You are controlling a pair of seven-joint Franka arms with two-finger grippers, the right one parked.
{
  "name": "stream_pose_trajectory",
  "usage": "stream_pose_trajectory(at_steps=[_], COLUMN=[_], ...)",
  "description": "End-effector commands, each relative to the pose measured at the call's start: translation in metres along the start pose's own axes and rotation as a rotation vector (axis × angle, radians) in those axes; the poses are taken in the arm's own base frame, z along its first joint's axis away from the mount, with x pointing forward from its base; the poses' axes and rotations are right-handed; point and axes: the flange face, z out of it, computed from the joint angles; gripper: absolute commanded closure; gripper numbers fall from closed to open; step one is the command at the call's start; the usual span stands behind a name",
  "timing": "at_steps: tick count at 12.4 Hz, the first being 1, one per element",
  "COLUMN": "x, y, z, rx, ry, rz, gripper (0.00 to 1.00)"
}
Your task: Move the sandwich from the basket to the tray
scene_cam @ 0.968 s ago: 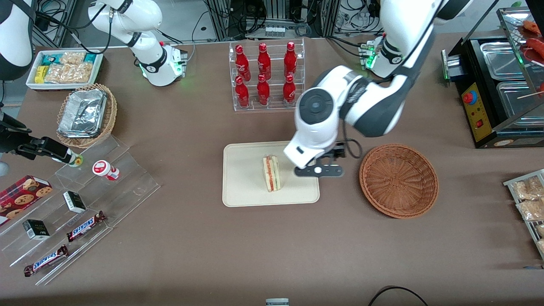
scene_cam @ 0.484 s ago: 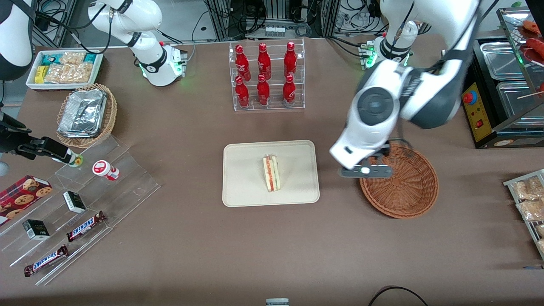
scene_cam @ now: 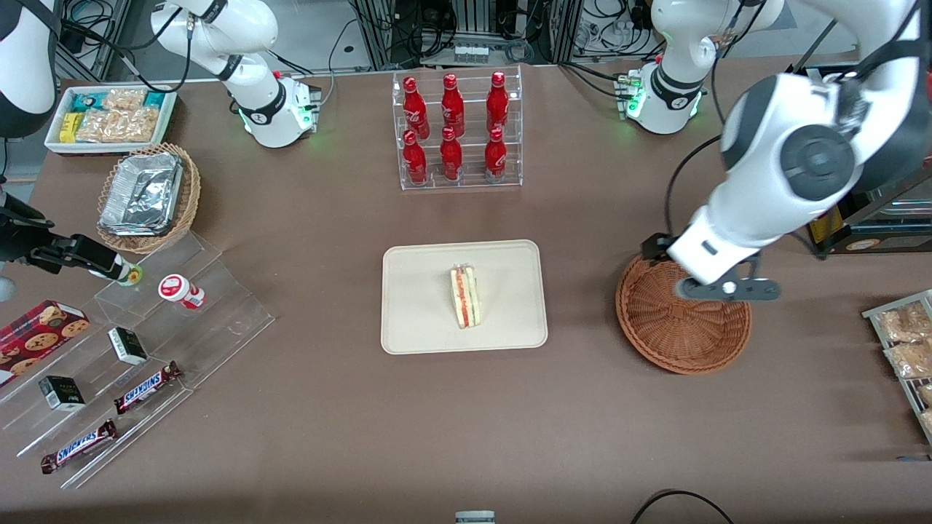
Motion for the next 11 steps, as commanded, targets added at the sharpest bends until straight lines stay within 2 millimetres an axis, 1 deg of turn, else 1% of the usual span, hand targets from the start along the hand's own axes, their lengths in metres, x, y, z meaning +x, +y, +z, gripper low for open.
stream_pose_trajectory(at_steps=[1,2,5,6,8,9,11], x=[-0.031,-0.035,-0.054,-0.06,-0.067,-0.07,-0.074], y=[-0.043,-0.059,-0.085,-0.099,-0.124,-0.128,-0.128], z=[-0.021,-0.027,-0.047,-0.053,-0.074,-0.078,-0.084], rx=[0.001,0.002,0.005,-0.008,-0.035,-0.036,-0.035], ry=[-0.03,-0.036,-0.057,-0.063,-0.073,-0.075,-0.066], rz=[0.044,0.047,0.024,0.027,0.038,0.031,0.029], gripper=[0.0,0.0,0.0,0.0,0.0,0.0,0.0])
